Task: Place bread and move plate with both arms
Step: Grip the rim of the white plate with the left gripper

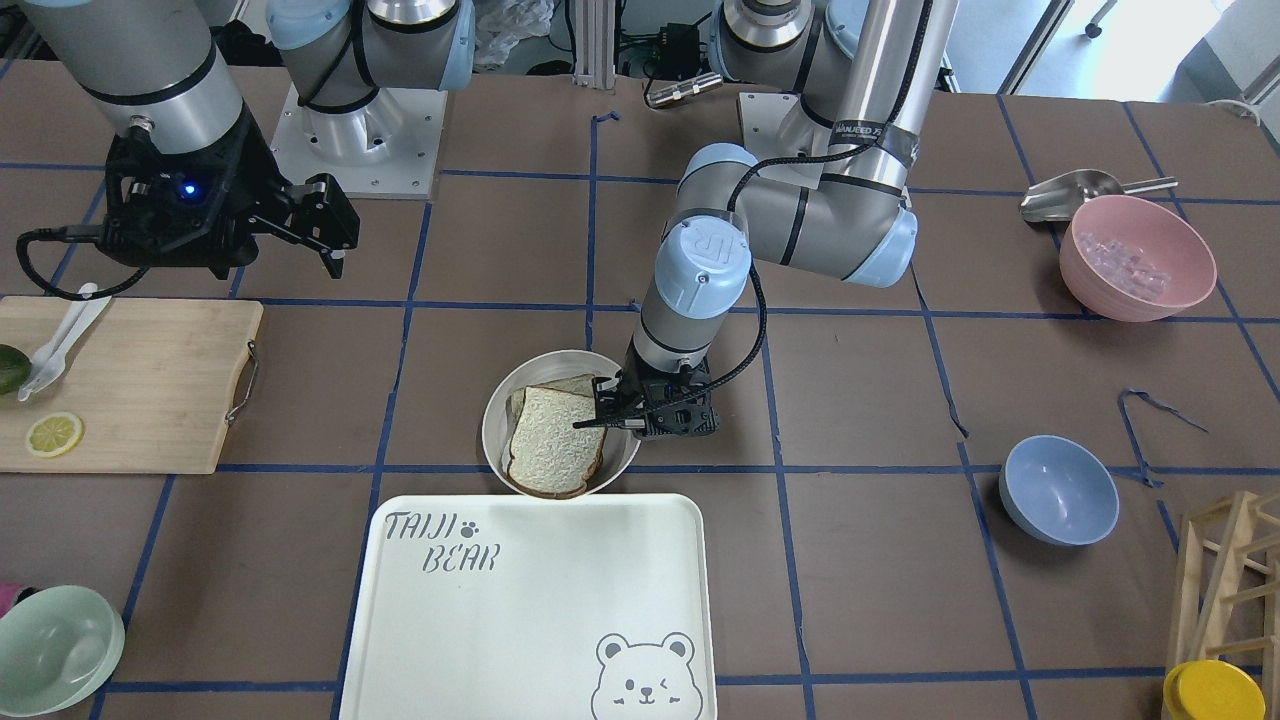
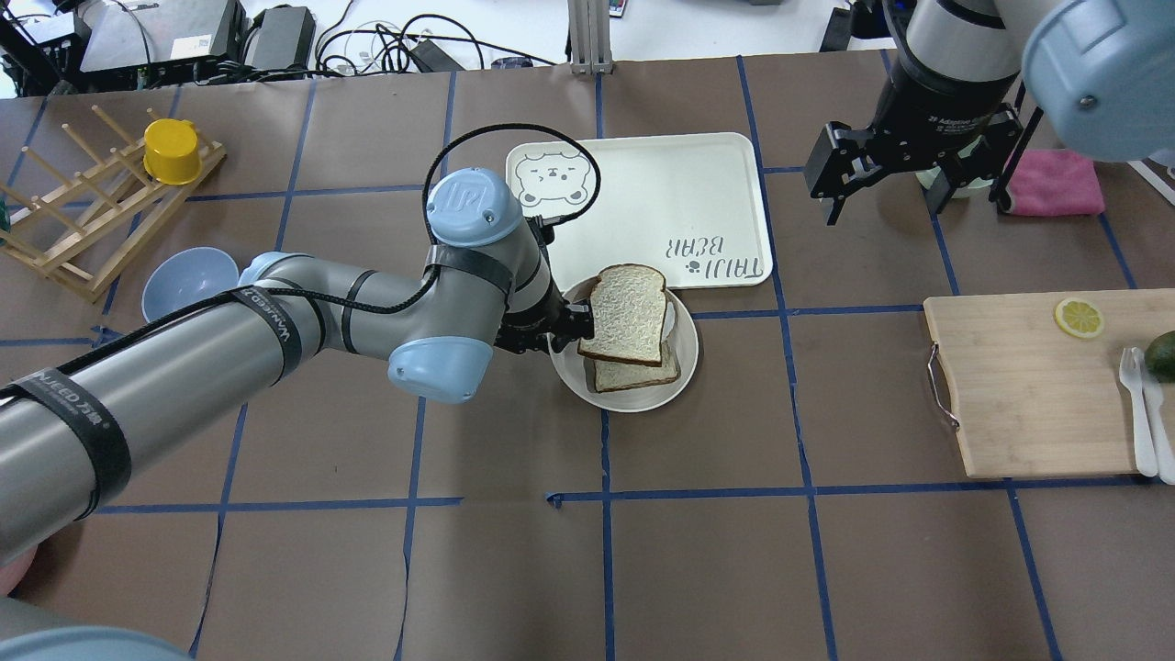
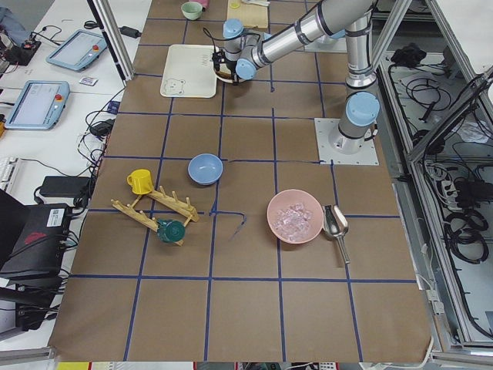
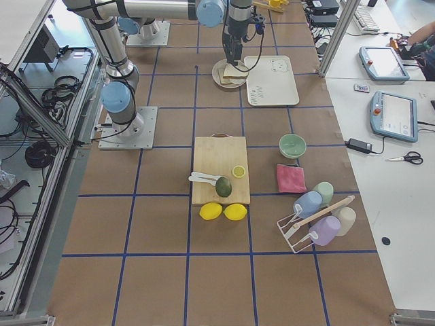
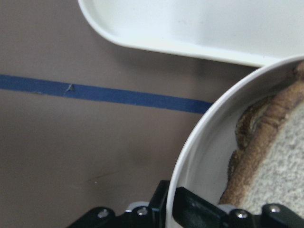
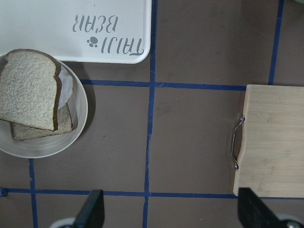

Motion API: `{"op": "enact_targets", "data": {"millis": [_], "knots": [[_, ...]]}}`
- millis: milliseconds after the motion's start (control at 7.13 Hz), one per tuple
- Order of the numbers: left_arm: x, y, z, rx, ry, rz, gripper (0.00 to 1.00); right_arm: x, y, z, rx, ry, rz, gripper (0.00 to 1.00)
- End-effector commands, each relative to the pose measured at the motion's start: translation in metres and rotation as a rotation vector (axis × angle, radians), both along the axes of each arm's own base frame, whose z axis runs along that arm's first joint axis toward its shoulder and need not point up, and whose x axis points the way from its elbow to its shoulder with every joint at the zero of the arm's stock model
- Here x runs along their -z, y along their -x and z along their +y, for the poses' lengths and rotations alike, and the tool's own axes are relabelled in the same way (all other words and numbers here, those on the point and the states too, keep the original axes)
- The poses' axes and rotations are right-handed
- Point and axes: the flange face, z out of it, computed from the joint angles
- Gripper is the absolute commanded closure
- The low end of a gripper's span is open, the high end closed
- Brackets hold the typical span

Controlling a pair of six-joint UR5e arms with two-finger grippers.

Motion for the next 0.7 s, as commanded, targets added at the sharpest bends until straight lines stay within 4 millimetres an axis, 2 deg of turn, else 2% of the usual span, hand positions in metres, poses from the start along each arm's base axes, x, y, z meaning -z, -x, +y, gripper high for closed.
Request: {"op": "enact_targets", "data": {"millis": [0, 140, 561], "knots": [[-0.0097, -0.0037, -0.0054, 0.0, 0.011, 0.046, 0.81, 0.0013, 0.0012, 0.0, 0.0, -0.001, 0.01, 0.0], [-0.0112, -0.01, -0.0072, -0.014, 0.005, 0.075, 0.82, 0.0005, 0.0011, 0.0004, 0.002, 0.0, 0.009, 0.0], [-0.0125, -0.0123, -0.0081, -0.024, -0.004, 0.11, 0.84, 0.0019, 0.0016, 0.0, 0.001, -0.001, 0.013, 0.0]]}}
